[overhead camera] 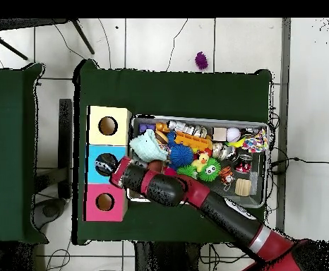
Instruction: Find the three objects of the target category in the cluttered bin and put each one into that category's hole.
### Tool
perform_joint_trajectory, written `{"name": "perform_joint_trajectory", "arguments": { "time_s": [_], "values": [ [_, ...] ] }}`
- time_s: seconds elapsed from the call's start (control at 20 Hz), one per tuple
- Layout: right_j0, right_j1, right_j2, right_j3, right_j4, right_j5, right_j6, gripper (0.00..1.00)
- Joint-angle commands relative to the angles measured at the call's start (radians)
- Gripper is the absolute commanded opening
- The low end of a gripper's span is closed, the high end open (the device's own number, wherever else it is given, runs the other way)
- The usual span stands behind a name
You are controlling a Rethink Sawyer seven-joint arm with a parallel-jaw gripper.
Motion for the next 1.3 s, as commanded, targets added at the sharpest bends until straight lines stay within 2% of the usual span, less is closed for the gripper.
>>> {"name": "perform_joint_trajectory", "arguments": {
  "time_s": [0.05, 0.15, 0.2, 0.3, 0.45, 0.8, 0.95, 1.05, 1.2, 1.3],
  "values": [
    [0.015, -0.001, -0.088, -0.213, 0.015, 0.127, 0.029, 1.00],
    [0.014, 0.000, -0.099, -0.208, 0.045, 0.125, 0.074, 1.00],
    [0.011, -0.001, -0.084, -0.208, 0.027, 0.116, 0.052, 1.00],
    [0.027, -0.058, -0.076, -0.181, 0.023, 0.110, 0.072, 1.00],
    [0.014, -0.087, -0.037, -0.139, 0.044, 0.098, 0.103, 1.00],
    [0.042, -0.220, -0.020, -0.073, 0.131, 0.086, 0.233, 1.00],
    [0.048, -0.273, -0.012, -0.051, 0.166, 0.094, 0.251, 1.00],
    [0.065, -0.328, -0.029, -0.041, 0.192, 0.097, 0.274, 1.00],
    [0.113, -0.497, -0.077, -0.012, 0.235, 0.081, 0.353, 1.00],
    [0.139, -0.566, -0.120, -0.001, 0.266, 0.057, 0.394, 1.00]
  ]
}}
